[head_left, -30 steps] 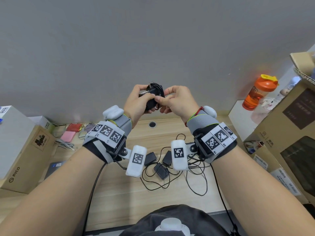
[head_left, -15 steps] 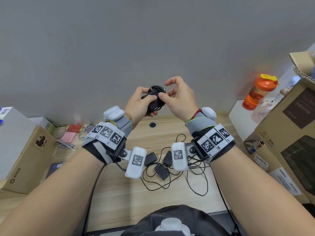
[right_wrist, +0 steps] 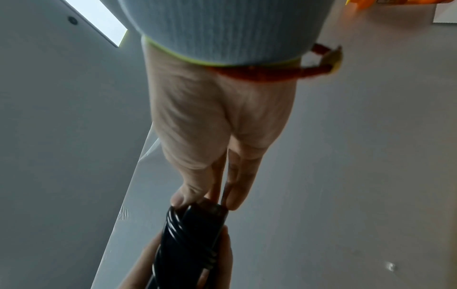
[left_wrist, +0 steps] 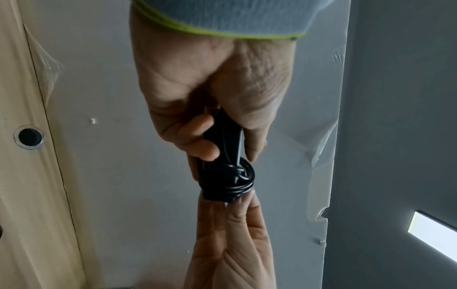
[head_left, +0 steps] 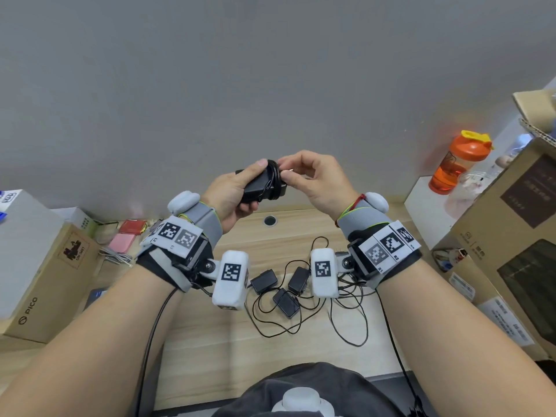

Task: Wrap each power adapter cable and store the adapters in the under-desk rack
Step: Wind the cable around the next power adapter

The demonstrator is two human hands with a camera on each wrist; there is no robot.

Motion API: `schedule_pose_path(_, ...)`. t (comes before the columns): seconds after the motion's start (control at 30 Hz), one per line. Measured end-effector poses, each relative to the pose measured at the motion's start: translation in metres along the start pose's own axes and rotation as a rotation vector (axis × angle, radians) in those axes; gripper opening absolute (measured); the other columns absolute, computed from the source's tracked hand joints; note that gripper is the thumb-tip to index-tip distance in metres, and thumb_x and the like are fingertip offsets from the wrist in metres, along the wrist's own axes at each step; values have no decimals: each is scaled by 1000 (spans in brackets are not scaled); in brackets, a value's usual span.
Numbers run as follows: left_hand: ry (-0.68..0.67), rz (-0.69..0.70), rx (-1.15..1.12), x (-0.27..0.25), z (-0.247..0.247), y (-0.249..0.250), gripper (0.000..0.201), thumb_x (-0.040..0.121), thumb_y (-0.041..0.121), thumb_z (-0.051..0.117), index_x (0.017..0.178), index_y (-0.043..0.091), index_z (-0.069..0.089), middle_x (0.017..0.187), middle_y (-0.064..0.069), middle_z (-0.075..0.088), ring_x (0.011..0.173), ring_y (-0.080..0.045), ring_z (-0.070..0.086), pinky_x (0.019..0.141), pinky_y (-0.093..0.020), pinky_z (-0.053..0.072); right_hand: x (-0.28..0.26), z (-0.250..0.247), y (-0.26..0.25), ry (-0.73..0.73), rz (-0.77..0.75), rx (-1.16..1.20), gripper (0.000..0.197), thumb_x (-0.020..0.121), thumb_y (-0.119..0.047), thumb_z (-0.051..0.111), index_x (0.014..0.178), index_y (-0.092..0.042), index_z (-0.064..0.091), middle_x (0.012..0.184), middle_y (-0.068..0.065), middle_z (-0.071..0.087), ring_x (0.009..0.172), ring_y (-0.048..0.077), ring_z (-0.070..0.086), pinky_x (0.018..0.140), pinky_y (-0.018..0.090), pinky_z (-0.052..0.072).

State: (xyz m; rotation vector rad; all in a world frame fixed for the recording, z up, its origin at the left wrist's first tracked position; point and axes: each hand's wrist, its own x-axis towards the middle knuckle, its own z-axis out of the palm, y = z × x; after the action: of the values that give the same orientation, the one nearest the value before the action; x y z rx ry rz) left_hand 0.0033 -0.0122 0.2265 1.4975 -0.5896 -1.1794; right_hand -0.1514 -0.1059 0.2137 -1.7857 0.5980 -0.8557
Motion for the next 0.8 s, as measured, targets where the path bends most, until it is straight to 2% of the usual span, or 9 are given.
schedule_pose_path(0.07, -34, 28, 30, -1, -2, 0, 62, 84, 53, 66, 121, 3, 65, 98, -16, 61, 43, -12, 45, 35, -13, 31, 1, 0, 2, 10, 15, 27, 15, 91, -6, 66, 85, -19, 64, 101, 8, 72, 87, 18, 69, 89, 36, 56)
schedule_pose_path(0.17, -79, 73, 98, -3, -2, -1, 71, 79, 53, 66, 119, -5, 63, 97, -19, 61, 45, -14, 49, 37, -14, 35, 2, 0, 4, 68, 48, -9, 14, 93, -9, 64, 82, -17, 62, 92, 16, 74, 82, 20, 72, 85, 38, 59)
schedule_pose_path(0.23, -103, 86, 124, -4, -3, -3, 73, 74, 52, 68, 116, -7, 63, 96, -20, 61, 47, -16, 50, 39, -14, 36, 2, 1, 6, 100, 48, -67, 15, 93, -12, 64, 80, -19, 61, 87, 15, 75, 80, 23, 74, 83, 41, 59)
schedule_pose_path(0.3, -125, 88, 134, -5, -2, -4, 69, 73, 51, 68, 113, -6, 65, 93, -18, 63, 48, -17, 51, 40, -15, 38, 2, 2, 6, 131, 55, -100, 15, 93, -14, 64, 80, -19, 60, 81, 11, 74, 76, 24, 73, 81, 42, 59)
schedule_pose_path(0.43, -130, 127, 192, -7, 1, -7, 55, 71, 48, 70, 107, 6, 70, 91, -13, 67, 52, -17, 53, 42, -15, 39, 1, 3, 4, 166, 72, -115, 10, 92, -14, 65, 83, -13, 61, 75, 5, 70, 68, 18, 70, 78, 39, 60)
schedule_pose_path(0.6, -68, 120, 255, -10, 10, -7, 58, 59, 49, 80, 100, 8, 73, 78, -5, 66, 50, -14, 49, 46, -19, 37, 3, 7, 3, 197, 30, -237, 18, 88, -20, 70, 74, -25, 60, 72, -1, 71, 71, 19, 71, 76, 40, 57)
schedule_pose_path(0.7, -44, 139, 340, -9, 10, -6, 36, 63, 35, 88, 85, 11, 73, 62, 2, 64, 46, -13, 48, 45, -20, 36, 4, 7, 4, 200, 20, -281, 14, 88, -20, 70, 76, -22, 62, 71, -1, 71, 70, 17, 70, 76, 39, 56)
schedule_pose_path(0.8, -53, 190, 419, -10, 8, -8, 38, 61, 29, 91, 89, 8, 75, 58, 4, 65, 46, -12, 49, 46, -20, 39, 2, 9, 9, 217, 38, -276, 16, 89, -20, 68, 75, -23, 60, 68, -2, 71, 65, 14, 70, 75, 40, 57)
